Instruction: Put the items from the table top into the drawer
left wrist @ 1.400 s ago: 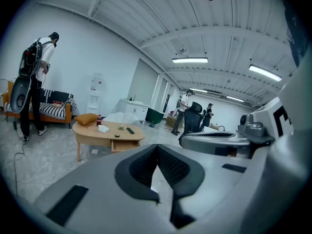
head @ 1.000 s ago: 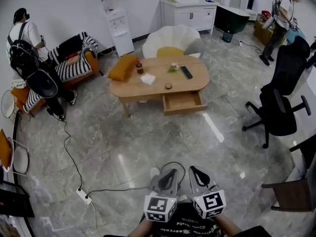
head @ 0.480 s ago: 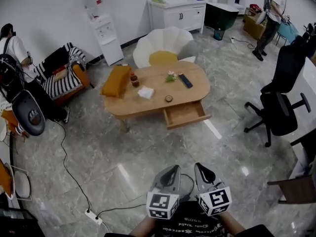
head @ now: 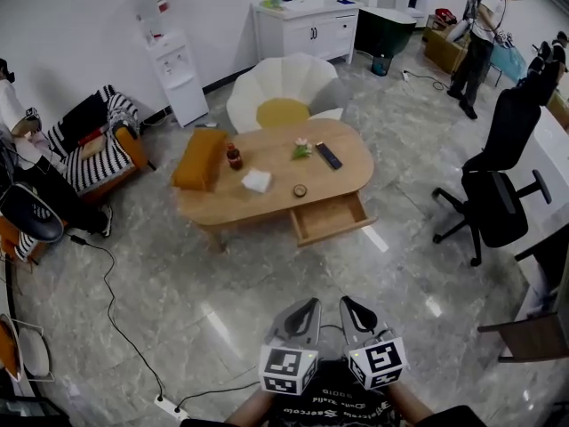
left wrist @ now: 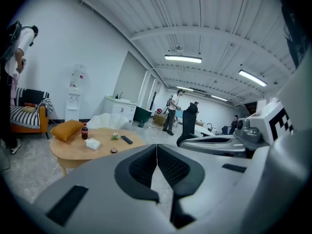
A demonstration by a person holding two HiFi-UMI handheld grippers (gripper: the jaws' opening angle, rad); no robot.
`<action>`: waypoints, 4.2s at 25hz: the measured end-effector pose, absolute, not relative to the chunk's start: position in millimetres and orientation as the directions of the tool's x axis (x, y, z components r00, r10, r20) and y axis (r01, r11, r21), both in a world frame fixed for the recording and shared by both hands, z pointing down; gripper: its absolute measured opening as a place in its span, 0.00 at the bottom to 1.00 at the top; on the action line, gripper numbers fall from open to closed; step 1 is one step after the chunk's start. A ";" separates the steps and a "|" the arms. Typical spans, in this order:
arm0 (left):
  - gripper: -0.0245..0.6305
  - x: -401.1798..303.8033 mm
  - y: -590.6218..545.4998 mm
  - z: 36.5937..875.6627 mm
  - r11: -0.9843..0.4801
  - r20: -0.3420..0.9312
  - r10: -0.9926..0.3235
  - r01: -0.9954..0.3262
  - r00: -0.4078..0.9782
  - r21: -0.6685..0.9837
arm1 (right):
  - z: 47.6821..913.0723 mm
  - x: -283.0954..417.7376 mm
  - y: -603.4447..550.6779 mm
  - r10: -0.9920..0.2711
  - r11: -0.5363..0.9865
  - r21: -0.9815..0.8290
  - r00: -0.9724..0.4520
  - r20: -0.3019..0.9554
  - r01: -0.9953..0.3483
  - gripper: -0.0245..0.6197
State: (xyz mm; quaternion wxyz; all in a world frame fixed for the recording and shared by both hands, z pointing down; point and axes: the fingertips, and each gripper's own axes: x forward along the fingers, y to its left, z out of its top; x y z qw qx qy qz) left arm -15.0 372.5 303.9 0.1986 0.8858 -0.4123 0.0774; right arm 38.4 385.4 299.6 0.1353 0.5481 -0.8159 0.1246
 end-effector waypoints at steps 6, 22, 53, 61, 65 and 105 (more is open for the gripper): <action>0.05 -22.9 358.1 303.5 -0.598 0.299 -0.684 -0.746 0.666 0.294 | 294.1 21.4 366.8 -0.861 0.380 -0.037 -0.368 0.351 -0.924 0.04; 0.05 -31.4 322.6 310.0 -0.523 0.330 -0.736 -0.806 0.591 0.276 | 300.2 28.1 330.1 -0.833 0.424 -0.067 -0.418 0.363 -0.903 0.04; 0.05 50.1 98.5 314.0 -0.294 0.368 -0.853 -0.924 0.369 0.245 | 313.6 114.5 88.7 -0.684 0.621 -0.110 -0.605 0.408 -0.776 0.04; 0.05 52.2 79.0 329.8 -0.267 0.407 -0.845 -0.932 0.348 0.244 | 323.1 119.9 61.3 -0.669 0.631 -0.116 -0.614 0.419 -0.767 0.04; 0.05 47.3 70.5 332.6 -0.258 0.416 -0.841 -0.932 0.347 0.255 | 328.8 116.3 55.8 -0.653 0.637 -0.125 -0.619 0.437 -0.761 0.05; 0.06 -27.9 -41.2 381.0 -0.483 0.471 -0.676 -0.824 0.566 0.297 | 374.7 20.0 -40.7 -0.689 0.475 -0.172 -0.486 0.538 -0.863 0.30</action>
